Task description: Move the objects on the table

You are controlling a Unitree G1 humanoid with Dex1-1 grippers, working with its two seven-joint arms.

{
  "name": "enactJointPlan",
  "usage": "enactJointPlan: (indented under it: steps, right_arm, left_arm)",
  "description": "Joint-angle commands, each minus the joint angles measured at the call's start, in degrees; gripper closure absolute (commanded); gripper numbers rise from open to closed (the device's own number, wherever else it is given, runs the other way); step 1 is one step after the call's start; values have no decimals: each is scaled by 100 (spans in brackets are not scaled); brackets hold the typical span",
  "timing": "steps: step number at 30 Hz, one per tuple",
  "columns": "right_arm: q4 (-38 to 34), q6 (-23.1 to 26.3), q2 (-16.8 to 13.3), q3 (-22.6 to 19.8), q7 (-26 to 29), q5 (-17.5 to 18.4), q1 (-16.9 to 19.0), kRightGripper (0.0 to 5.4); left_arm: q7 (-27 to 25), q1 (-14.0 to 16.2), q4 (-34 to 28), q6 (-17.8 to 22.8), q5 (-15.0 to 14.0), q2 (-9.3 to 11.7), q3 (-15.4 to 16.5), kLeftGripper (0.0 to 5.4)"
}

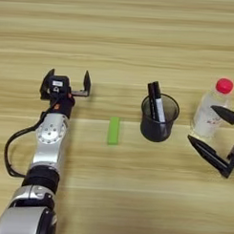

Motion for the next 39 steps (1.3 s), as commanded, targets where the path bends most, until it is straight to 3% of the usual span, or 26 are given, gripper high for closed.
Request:
enactJointPlan:
  steps: [1, 5, 11, 17, 25, 39]
  right_arm:
    - [-342, 173, -56, 224, -194, -339, -328, 2]
    - [-580, 419, 52, 489, -451, -506, -552, 2]
    - [-731, 741, 283, 1175, -863, -1045, -957, 2]
    - [-674, 1567, 732, 1468, -1500, -1145, -1477, 2]
    - [-554, 2606, 1199, 1300, -2134, -874, -2178, 2]
    - [635, 3128, 1596, 906, -2297, -517, -2666, 2]
  left_arm:
    - [20, -41, 8, 60, 51, -18, -48, 0]
    - [24, -44, 13, 61, 57, -26, -50, 0]
    - [34, -50, 25, 61, 59, -34, -66, 0]
    - [39, -46, 36, 56, 56, -37, -82, 0]
    - [57, -33, 19, 59, 61, -56, -113, 0]
    - [79, 15, -69, 83, 72, -78, -144, 0]
